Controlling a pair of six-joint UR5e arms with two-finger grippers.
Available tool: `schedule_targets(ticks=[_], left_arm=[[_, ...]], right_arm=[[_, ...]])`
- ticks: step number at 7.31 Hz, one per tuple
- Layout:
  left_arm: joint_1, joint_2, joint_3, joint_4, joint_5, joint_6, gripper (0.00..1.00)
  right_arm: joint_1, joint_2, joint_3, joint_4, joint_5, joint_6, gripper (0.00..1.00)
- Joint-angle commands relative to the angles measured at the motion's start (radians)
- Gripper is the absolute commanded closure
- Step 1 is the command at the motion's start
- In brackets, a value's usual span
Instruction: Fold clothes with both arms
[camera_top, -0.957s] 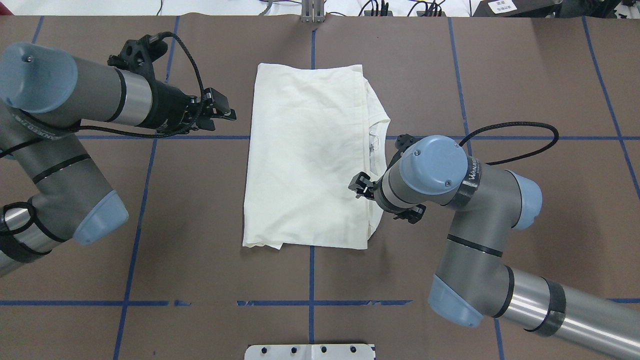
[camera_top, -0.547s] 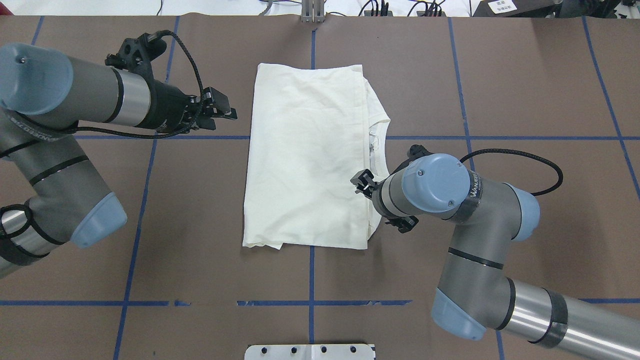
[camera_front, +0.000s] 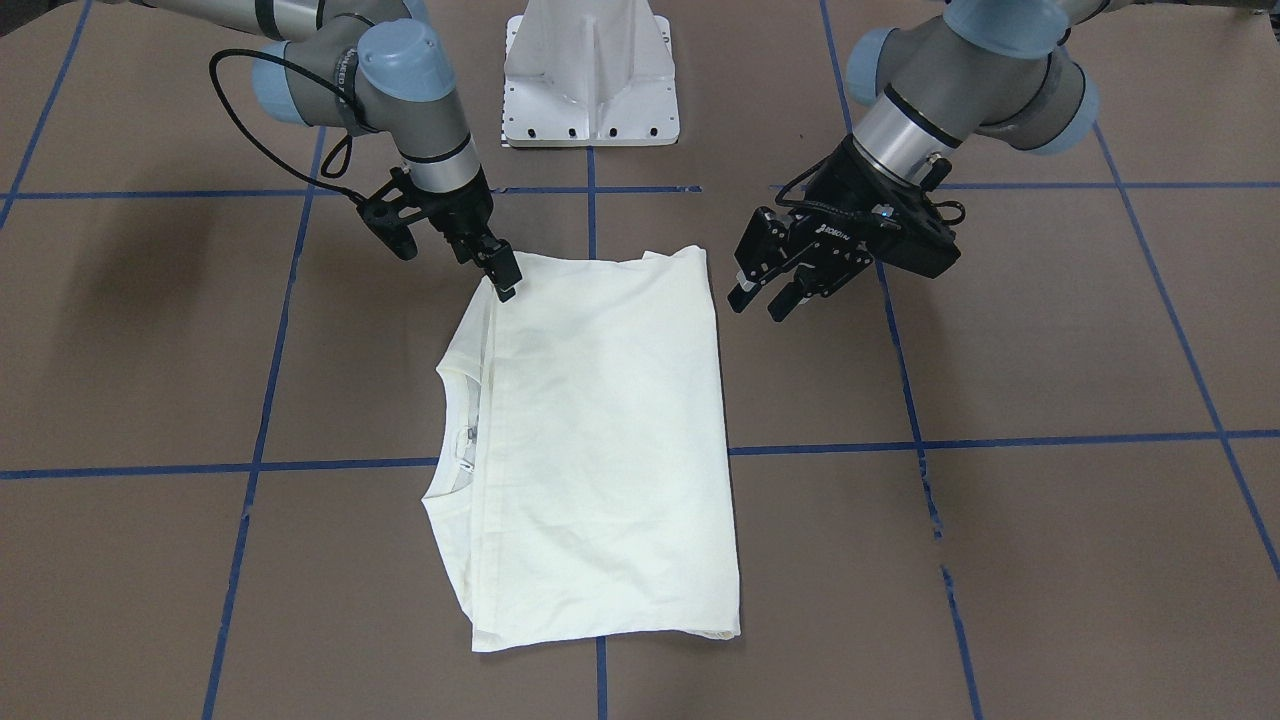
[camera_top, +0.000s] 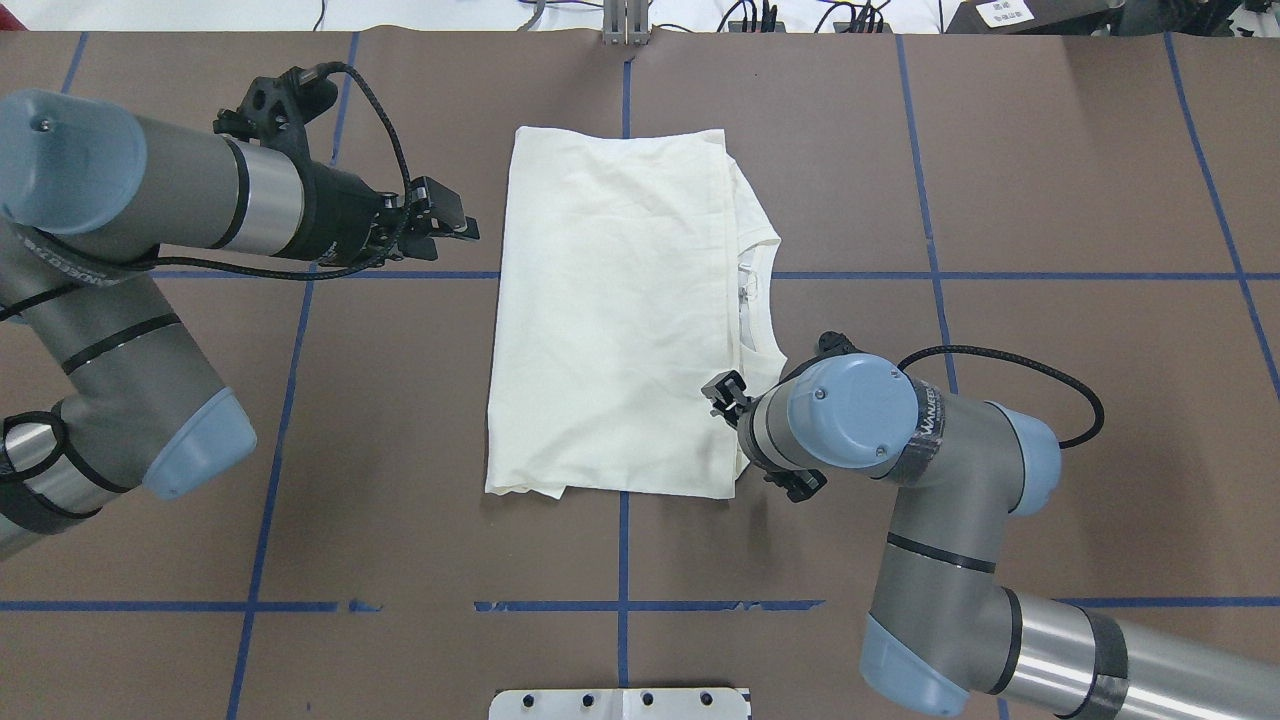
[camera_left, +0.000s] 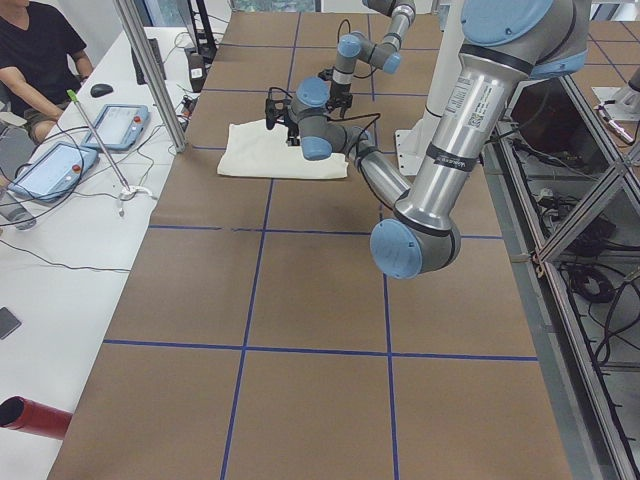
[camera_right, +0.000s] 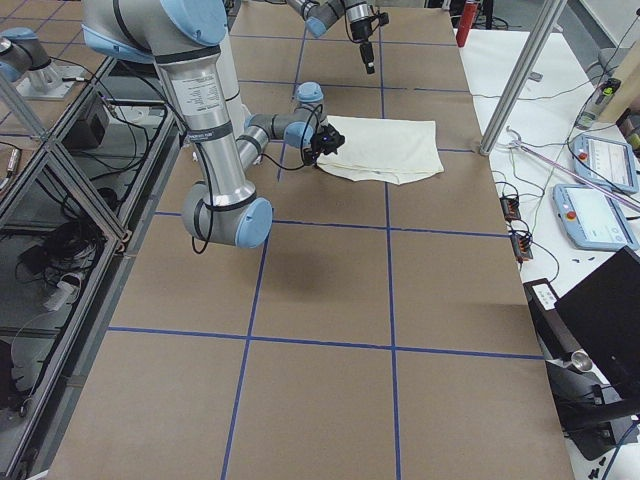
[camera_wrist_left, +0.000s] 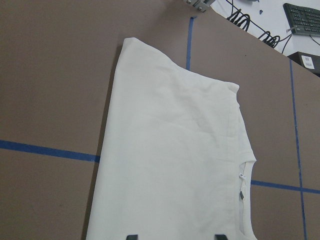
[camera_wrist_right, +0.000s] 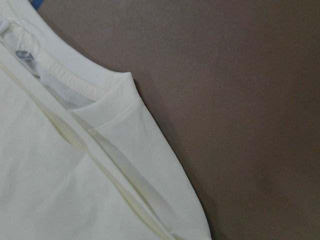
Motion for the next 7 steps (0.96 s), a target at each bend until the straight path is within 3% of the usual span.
schedule_targets(ticks=[1, 4, 7], left_arm=[[0.001, 0.005, -0.008, -0.001, 0.003, 0.006, 0.4], [0.003, 0.023, -0.037, 0.001, 0.04, 0.006, 0.4], [0.001, 0.069, -0.1, 0.004, 0.036, 0.006, 0.4]], right_arm=[[-0.024, 0.007, -0.006, -0.009, -0.01, 0.036, 0.05], [-0.024, 0.01, -0.038, -0.002, -0.051, -0.004, 0.09], [-0.03, 0.014, -0.035, -0.005, -0.048, -0.001, 0.24]])
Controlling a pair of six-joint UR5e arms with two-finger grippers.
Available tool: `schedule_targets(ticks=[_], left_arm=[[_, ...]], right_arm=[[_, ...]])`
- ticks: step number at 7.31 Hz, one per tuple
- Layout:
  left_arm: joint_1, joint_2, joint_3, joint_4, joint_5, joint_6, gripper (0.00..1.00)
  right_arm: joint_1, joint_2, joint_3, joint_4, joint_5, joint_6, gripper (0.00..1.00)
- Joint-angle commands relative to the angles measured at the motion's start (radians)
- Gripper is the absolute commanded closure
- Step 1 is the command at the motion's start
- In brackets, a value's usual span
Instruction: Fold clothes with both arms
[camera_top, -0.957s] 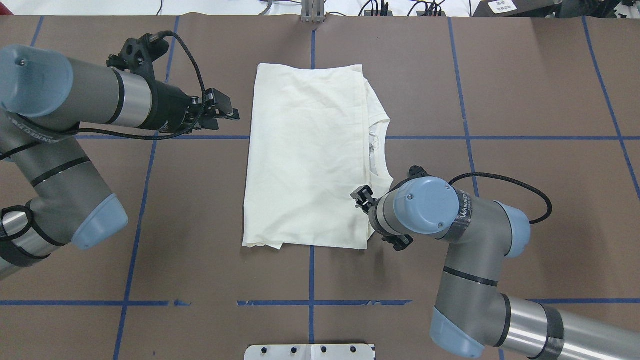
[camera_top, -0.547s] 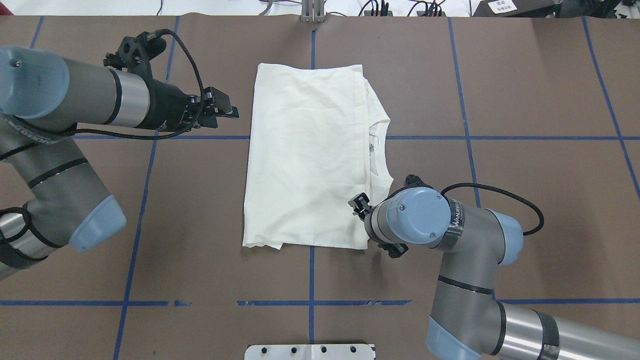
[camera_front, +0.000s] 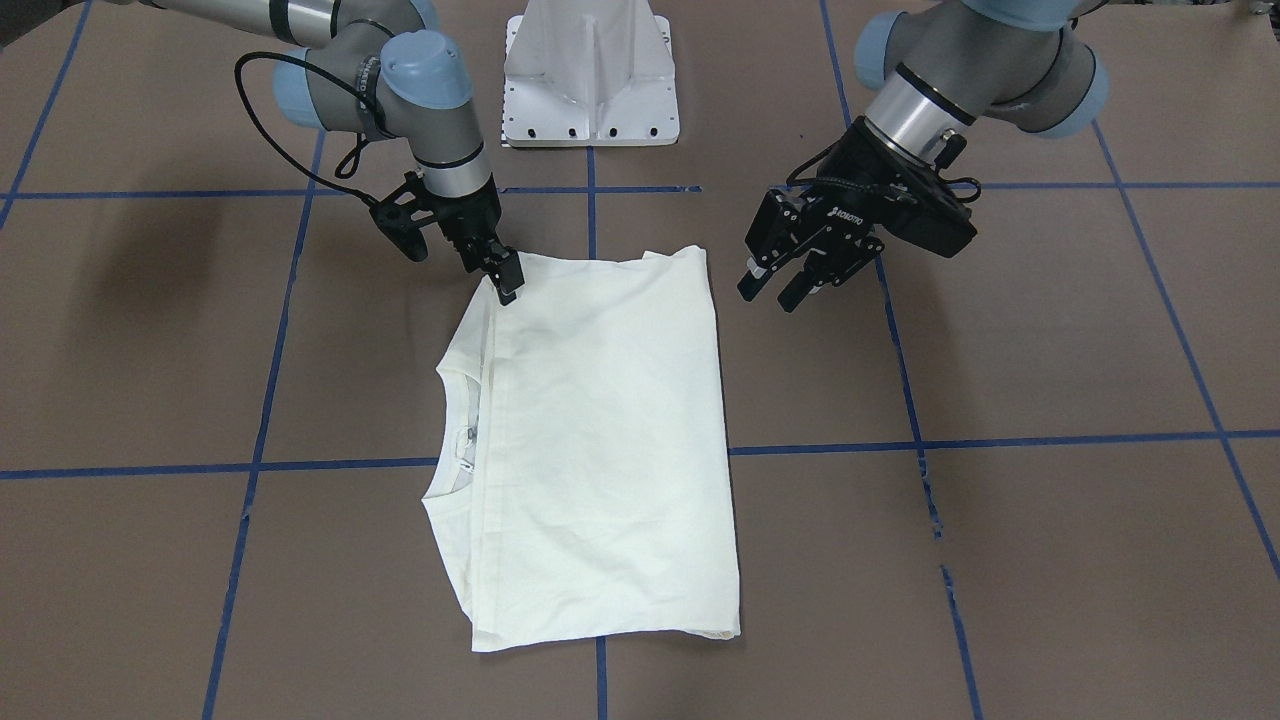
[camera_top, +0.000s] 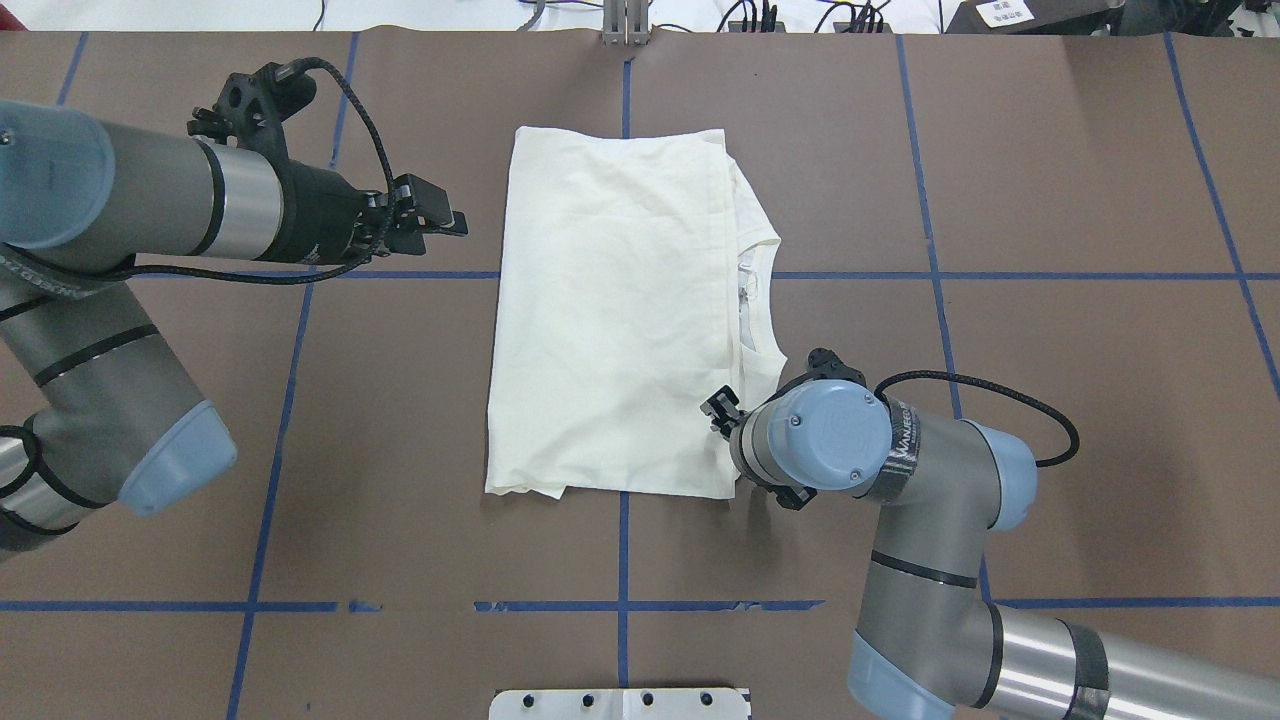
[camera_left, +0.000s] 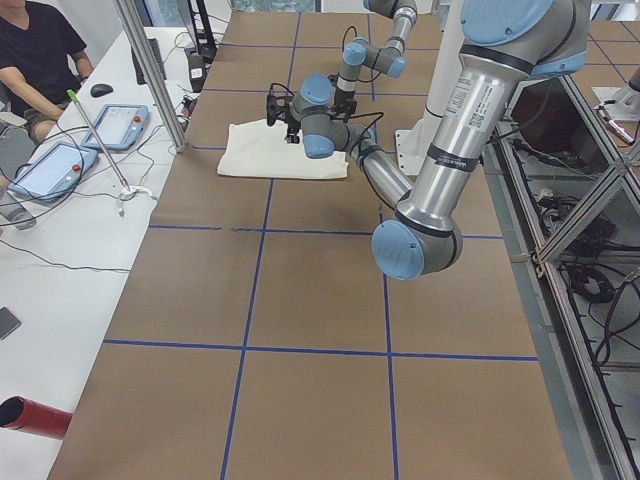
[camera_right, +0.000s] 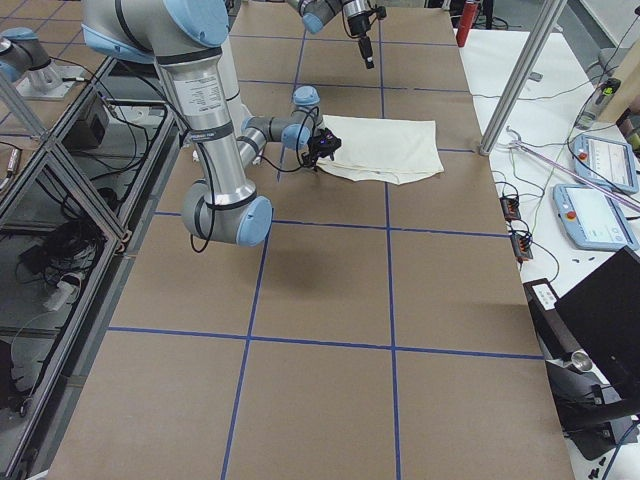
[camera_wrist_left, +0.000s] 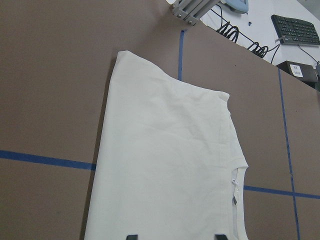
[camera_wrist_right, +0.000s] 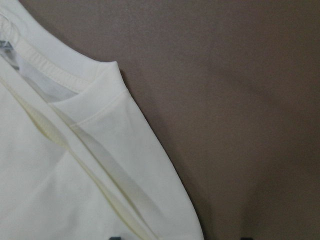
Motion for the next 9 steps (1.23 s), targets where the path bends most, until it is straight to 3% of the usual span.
schedule_targets(ticks=[1, 2, 6, 7, 9], left_arm=[[0.001, 0.034, -0.037, 0.001, -0.001, 0.002, 0.4], [0.001, 0.038, -0.038, 0.001, -0.001, 0.0, 0.4], [0.001, 0.044, -0.047, 0.001, -0.01, -0.011, 0.4], [0.025, 0.044, -0.06, 0.007, -0.012, -0.075, 0.4], [0.162, 0.061, -0.052, 0.025, 0.049, -0.225, 0.4]], right_arm=[[-0.002, 0.002, 0.002, -0.003, 0.0, 0.0, 0.56], [-0.004, 0.002, 0.011, -0.004, 0.002, 0.0, 1.0], [0.002, 0.001, 0.058, -0.006, 0.013, -0.003, 1.0], [0.011, -0.013, 0.131, -0.011, 0.031, -0.003, 1.0], [0.015, -0.039, 0.178, -0.009, 0.056, -0.003, 1.0]])
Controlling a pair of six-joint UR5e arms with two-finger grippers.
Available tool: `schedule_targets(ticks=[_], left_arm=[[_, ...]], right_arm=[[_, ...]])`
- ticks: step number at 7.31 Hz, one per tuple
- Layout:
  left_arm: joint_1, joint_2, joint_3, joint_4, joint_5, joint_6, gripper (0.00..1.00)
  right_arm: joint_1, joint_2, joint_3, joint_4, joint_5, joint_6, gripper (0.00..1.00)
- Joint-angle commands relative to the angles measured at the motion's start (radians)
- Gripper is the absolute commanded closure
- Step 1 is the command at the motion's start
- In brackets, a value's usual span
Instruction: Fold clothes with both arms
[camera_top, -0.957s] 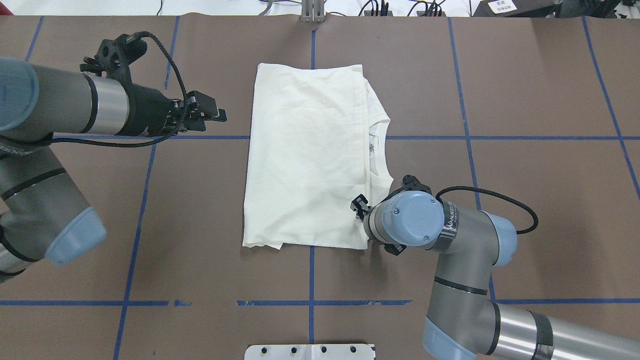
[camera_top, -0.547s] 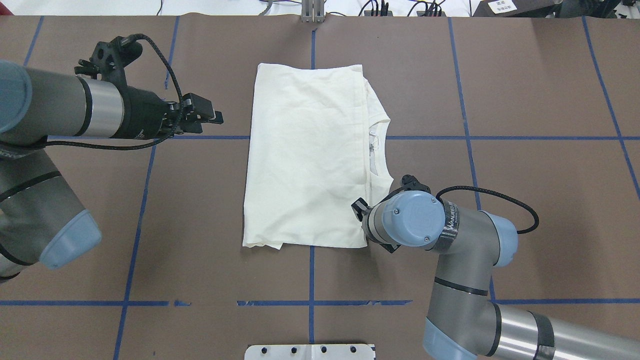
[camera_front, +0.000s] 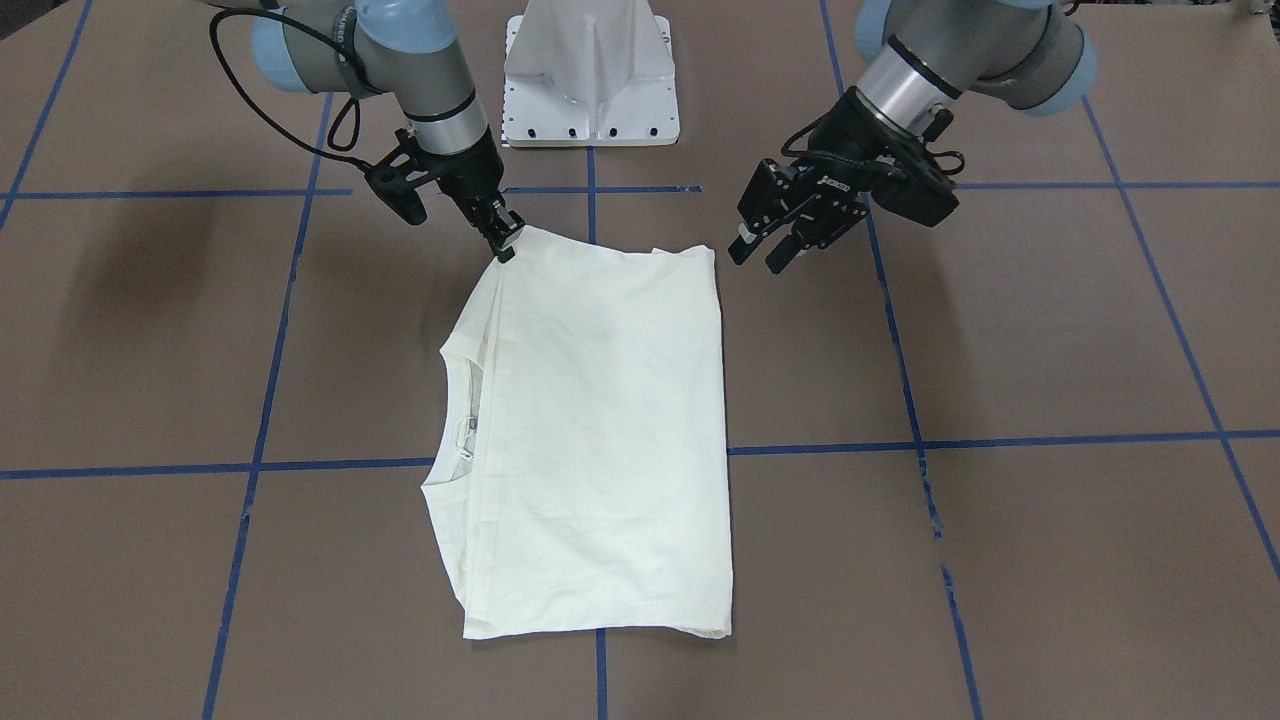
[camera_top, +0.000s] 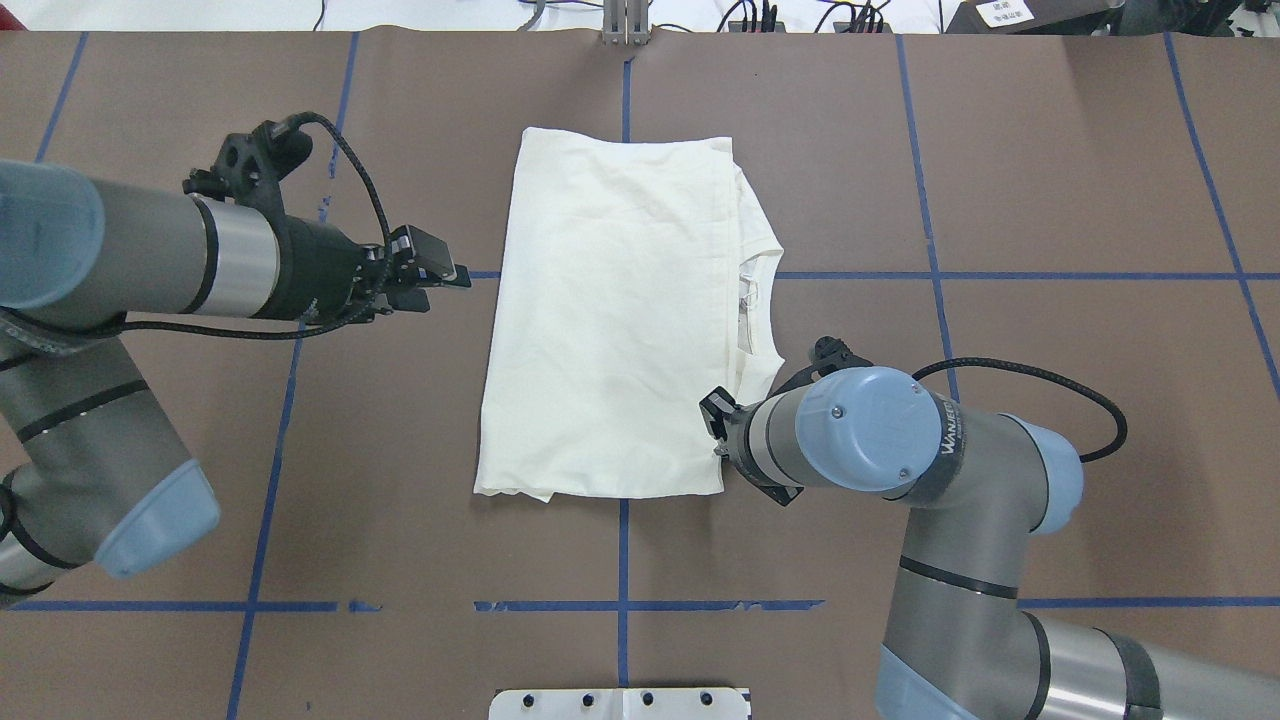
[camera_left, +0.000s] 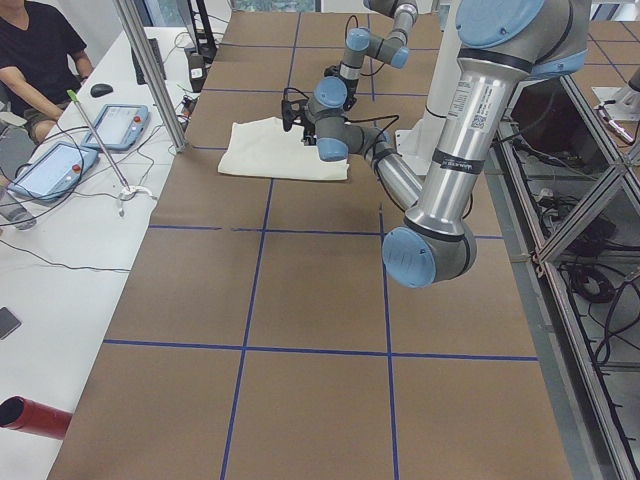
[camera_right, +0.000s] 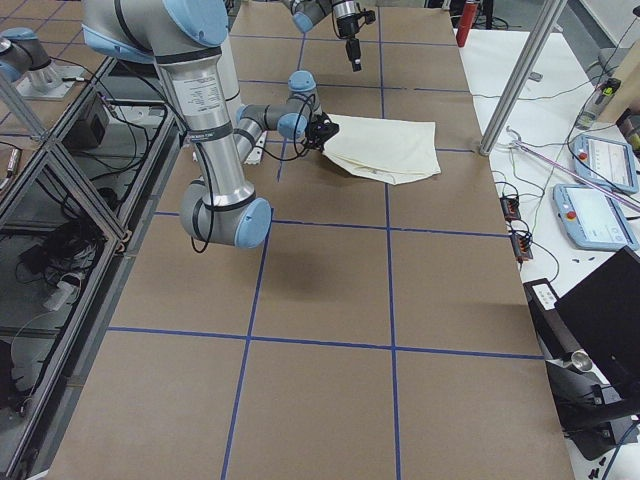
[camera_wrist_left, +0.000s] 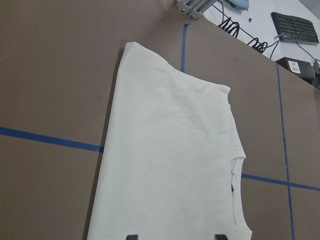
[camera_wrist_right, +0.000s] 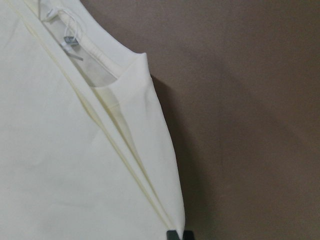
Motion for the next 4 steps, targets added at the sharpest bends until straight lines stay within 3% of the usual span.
schedule_targets(ticks=[1, 4], left_arm=[[0.131, 0.021, 0.001, 0.02, 0.081, -0.131, 0.4], [0.312, 0.012, -0.005, 0.221, 0.267, -0.332, 0.39]], right_arm=[[-0.001, -0.012, 0.031, 0.001, 0.012, 0.0, 1.0], [-0.005, -0.035, 0.029, 0.001, 0.008, -0.04, 1.0]])
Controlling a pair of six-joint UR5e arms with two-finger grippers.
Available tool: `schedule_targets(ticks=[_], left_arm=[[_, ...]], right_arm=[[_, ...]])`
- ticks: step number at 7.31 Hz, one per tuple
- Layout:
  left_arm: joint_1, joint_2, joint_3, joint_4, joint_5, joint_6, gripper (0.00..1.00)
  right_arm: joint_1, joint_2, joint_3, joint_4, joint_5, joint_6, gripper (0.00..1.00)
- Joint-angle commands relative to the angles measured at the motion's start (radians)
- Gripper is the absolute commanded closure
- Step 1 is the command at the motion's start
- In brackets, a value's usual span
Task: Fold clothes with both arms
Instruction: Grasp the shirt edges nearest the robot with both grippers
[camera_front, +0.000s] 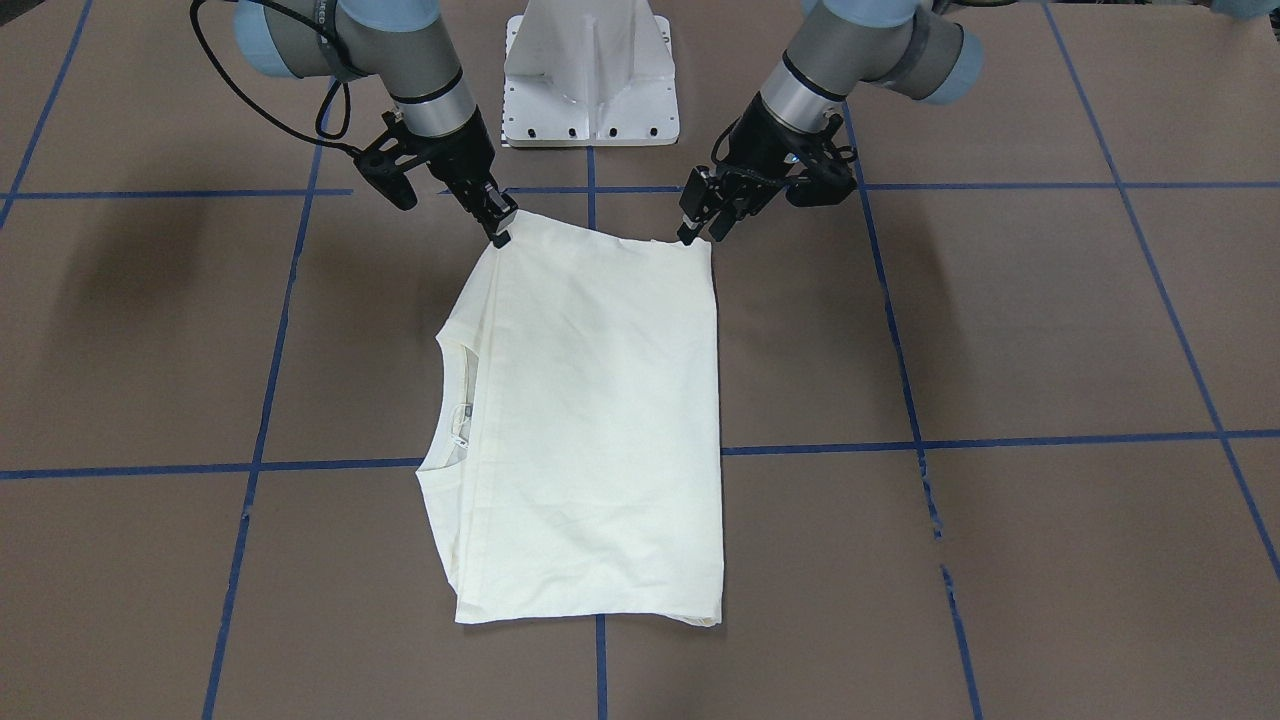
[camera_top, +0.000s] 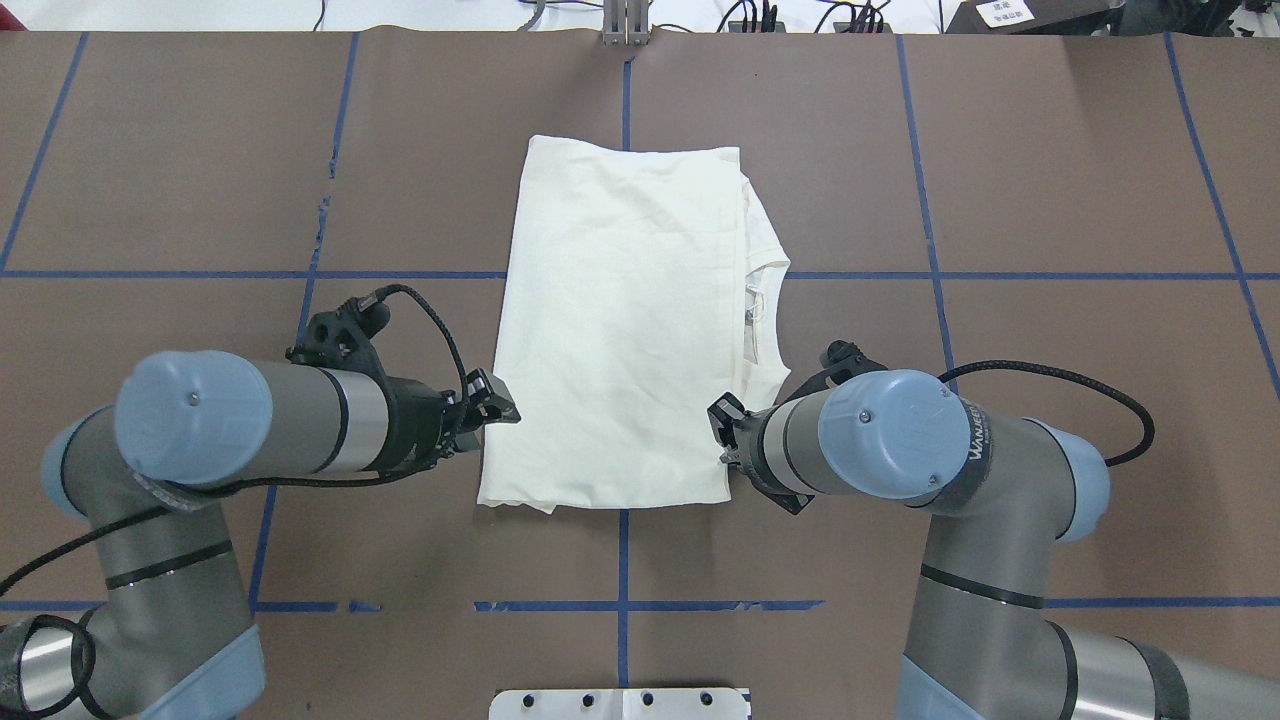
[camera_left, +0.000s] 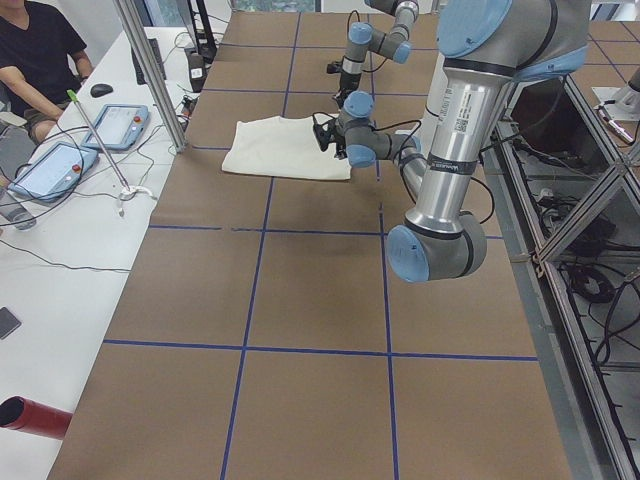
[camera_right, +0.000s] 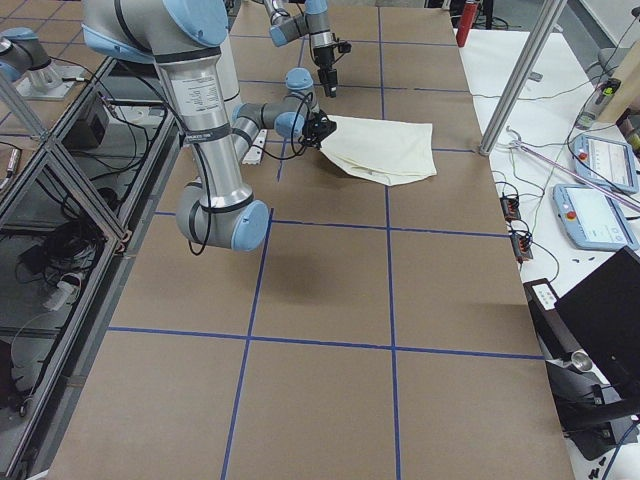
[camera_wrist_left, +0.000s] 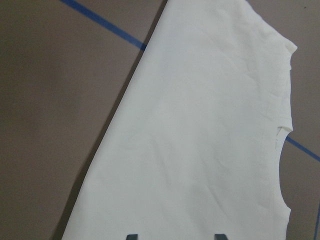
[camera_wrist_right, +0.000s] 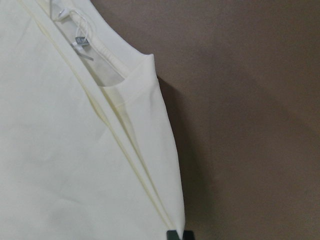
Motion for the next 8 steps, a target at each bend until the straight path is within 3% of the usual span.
schedule_targets(ticks=[1, 8], left_arm=[[0.068, -0.004, 0.003, 0.094, 0.081, -0.062, 0.37], [0.105, -0.039, 0.077, 0.096, 0.09, -0.05, 0.36]], right_arm=[[0.0, -0.015, -0.001, 0.0, -0.003, -0.044, 1.0], [0.014, -0.028, -0.009, -0.002, -0.009, -0.113, 1.0]])
